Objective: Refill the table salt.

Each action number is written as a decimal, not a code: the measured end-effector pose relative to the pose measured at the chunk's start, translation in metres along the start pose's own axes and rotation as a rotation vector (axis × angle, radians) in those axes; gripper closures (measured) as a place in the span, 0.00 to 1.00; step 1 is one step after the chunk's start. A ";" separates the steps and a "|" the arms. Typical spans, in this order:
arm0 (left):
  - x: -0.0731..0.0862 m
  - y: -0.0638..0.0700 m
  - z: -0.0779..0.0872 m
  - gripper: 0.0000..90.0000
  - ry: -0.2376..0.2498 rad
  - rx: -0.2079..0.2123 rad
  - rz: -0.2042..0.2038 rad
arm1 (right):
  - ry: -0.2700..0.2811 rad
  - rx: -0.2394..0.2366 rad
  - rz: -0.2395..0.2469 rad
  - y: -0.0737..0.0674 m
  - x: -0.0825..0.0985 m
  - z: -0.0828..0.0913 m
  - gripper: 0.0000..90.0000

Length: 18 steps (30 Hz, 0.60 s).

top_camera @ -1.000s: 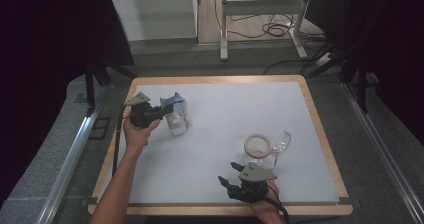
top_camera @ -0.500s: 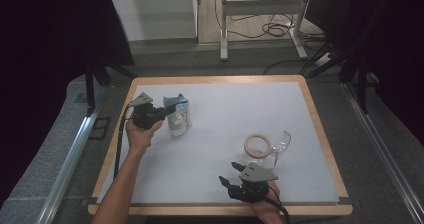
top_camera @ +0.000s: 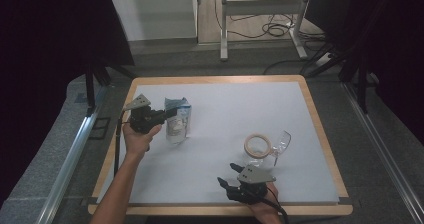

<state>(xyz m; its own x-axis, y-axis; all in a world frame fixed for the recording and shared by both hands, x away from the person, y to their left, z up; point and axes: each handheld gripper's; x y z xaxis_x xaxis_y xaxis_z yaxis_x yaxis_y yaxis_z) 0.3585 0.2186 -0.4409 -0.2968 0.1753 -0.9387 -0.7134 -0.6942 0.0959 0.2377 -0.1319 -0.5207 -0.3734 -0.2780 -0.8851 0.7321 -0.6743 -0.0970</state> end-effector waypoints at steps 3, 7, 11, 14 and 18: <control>0.000 0.003 0.002 1.00 0.007 0.009 0.003 | -0.002 0.001 -0.004 0.000 0.000 -0.001 0.43; 0.002 0.011 0.005 1.00 0.009 0.019 0.004 | -0.006 -0.008 -0.001 -0.003 0.001 -0.004 0.42; 0.005 0.020 0.005 1.00 0.004 0.033 0.003 | -0.010 -0.008 0.002 -0.006 0.001 -0.007 0.42; 0.007 0.027 0.006 1.00 0.008 0.049 0.002 | -0.013 -0.005 0.001 -0.008 0.001 -0.010 0.40; 0.007 0.032 0.007 1.00 0.013 0.057 0.001 | -0.015 -0.004 -0.003 -0.008 0.002 -0.013 0.39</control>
Point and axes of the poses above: each handheld gripper's, and its own axes: z roughly backward along the jaws, x roughly out of its underside, y roughly to its right, and after that the axes turned 9 degrees about -z, right-handed
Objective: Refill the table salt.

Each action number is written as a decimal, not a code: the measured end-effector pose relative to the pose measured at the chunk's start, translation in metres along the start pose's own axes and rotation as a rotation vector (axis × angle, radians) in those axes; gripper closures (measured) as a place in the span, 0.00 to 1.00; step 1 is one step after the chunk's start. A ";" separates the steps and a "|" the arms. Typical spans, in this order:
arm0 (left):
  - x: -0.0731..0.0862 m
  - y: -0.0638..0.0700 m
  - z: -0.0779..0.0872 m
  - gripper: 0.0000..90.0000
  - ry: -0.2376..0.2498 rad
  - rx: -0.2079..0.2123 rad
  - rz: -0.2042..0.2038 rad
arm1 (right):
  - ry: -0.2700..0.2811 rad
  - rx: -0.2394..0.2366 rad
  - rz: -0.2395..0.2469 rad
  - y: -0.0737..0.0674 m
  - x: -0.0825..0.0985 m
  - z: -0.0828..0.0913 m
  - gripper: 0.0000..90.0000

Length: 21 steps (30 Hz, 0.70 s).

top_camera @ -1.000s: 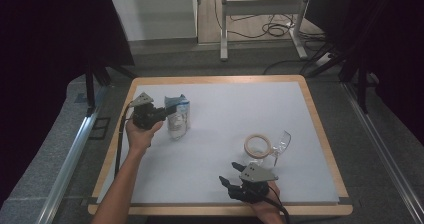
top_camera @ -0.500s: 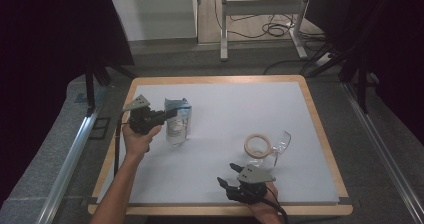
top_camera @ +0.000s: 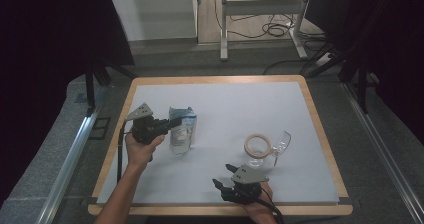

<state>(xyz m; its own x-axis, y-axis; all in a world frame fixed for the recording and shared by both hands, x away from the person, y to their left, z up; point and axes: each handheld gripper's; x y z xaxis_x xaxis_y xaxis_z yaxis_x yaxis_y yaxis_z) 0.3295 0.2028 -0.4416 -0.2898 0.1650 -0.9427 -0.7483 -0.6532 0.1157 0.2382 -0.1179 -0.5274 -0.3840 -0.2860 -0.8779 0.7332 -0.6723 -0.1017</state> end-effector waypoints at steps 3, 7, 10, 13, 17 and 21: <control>-0.001 0.004 0.002 1.00 0.008 0.011 0.000 | -0.001 0.007 -0.004 -0.003 0.000 -0.004 0.37; -0.001 0.010 0.005 1.00 0.015 0.024 0.002 | -0.003 0.008 -0.004 -0.006 -0.001 -0.007 0.35; -0.002 0.014 0.003 1.00 0.008 0.021 -0.003 | -0.004 0.009 0.005 -0.008 -0.002 -0.011 0.35; -0.001 0.017 0.001 1.00 0.008 0.030 -0.007 | -0.006 0.012 0.009 -0.011 -0.003 -0.014 0.35; -0.003 0.022 -0.001 1.00 0.009 0.041 -0.011 | -0.009 0.013 0.010 -0.013 -0.004 -0.017 0.35; -0.005 0.027 -0.002 1.00 0.011 0.057 -0.014 | -0.010 0.018 0.003 -0.010 -0.003 -0.020 0.34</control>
Point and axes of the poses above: each handheld gripper's, and its own axes: z roughly backward along the jaws, x roughly out of its underside, y roughly to its right, and after that the axes turned 9 degrees about -z, right-handed
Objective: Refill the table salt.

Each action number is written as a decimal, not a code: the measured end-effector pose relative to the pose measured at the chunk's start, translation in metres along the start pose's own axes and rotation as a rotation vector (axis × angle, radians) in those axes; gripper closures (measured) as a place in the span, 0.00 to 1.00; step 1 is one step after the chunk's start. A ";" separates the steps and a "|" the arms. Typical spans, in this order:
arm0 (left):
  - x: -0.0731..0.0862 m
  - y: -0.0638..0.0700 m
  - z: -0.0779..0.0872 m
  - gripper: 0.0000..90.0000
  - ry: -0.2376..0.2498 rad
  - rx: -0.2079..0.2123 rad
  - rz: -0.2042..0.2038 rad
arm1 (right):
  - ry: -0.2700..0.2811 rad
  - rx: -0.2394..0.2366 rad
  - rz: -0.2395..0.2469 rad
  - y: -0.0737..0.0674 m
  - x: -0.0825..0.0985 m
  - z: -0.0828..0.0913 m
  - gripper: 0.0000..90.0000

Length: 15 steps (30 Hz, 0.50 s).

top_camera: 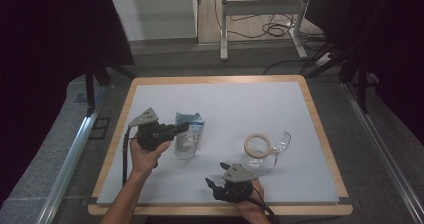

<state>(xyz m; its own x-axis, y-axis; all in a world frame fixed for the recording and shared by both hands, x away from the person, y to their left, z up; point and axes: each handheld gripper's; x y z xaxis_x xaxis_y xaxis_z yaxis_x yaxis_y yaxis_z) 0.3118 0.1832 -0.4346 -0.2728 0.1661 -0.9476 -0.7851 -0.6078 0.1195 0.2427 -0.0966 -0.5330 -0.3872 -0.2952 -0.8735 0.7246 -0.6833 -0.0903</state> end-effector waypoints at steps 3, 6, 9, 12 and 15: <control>-0.001 0.003 -0.001 1.00 0.000 0.006 -0.003 | -0.001 0.005 -0.008 0.001 0.000 -0.002 0.34; -0.002 0.007 -0.002 1.00 0.003 0.023 0.000 | 0.005 0.012 -0.015 0.002 -0.001 -0.005 0.34; -0.003 0.009 -0.003 1.00 0.003 0.027 -0.003 | 0.009 0.017 -0.021 0.002 -0.003 -0.007 0.33; -0.006 0.014 -0.003 1.00 0.010 0.040 -0.002 | 0.009 0.016 -0.021 0.001 -0.007 -0.012 0.32; -0.007 0.016 -0.003 1.00 0.009 0.044 -0.002 | 0.004 0.021 -0.020 0.000 -0.009 -0.016 0.31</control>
Point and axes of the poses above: each handheld gripper's, and its own axes: z roughly backward along the jaws, x roughly out of its underside, y roughly to its right, and after that the axes turned 9 degrees about -z, right-handed
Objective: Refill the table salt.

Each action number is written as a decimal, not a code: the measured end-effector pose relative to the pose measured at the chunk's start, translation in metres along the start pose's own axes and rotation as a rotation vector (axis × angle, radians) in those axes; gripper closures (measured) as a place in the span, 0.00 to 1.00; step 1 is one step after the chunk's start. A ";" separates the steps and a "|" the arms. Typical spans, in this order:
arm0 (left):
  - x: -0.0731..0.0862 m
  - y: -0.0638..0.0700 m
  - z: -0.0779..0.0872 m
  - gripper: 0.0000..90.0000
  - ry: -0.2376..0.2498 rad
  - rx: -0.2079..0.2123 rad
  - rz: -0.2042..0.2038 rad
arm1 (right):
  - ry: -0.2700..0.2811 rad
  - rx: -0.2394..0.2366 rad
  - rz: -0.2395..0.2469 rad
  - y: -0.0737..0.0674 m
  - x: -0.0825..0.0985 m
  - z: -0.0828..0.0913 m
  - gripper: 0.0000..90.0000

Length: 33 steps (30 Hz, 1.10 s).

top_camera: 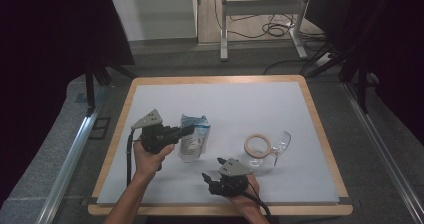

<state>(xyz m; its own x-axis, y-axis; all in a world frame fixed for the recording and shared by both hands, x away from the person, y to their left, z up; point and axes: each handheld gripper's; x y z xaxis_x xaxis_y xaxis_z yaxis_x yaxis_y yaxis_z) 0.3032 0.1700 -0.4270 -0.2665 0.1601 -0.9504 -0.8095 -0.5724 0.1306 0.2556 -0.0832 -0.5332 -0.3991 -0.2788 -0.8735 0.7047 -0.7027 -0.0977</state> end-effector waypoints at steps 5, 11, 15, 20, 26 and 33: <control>0.000 0.005 -0.004 1.00 -0.010 0.008 -0.004 | -0.007 0.007 -0.020 0.001 -0.003 -0.009 0.29; -0.003 0.008 -0.008 1.00 -0.015 0.011 -0.005 | -0.034 0.024 -0.019 0.003 -0.009 -0.015 0.25; -0.008 0.012 -0.008 1.00 -0.007 0.024 -0.003 | -0.048 0.048 -0.016 0.003 -0.013 -0.021 0.23; -0.016 0.018 -0.008 1.00 0.002 0.037 -0.010 | -0.057 0.074 0.004 0.002 -0.015 -0.028 0.22; -0.023 0.025 -0.012 1.00 0.007 0.059 -0.009 | 0.000 0.128 0.044 -0.005 -0.019 -0.030 0.22; -0.022 0.026 -0.026 1.00 -0.010 0.075 0.008 | 0.049 0.156 0.111 -0.010 -0.016 -0.027 0.33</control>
<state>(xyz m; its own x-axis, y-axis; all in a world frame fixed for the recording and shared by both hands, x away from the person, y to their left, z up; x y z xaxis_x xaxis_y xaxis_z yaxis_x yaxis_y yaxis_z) 0.3016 0.1311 -0.4101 -0.2777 0.1639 -0.9466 -0.8444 -0.5116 0.1591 0.2710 -0.0544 -0.5309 -0.2925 -0.3303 -0.8974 0.6415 -0.7637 0.0720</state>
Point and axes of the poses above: each handheld gripper's, and its own axes: z roughly backward along the jaws, x roughly out of its underside, y roughly to its right, and after that the axes turned 9 degrees about -z, right-handed
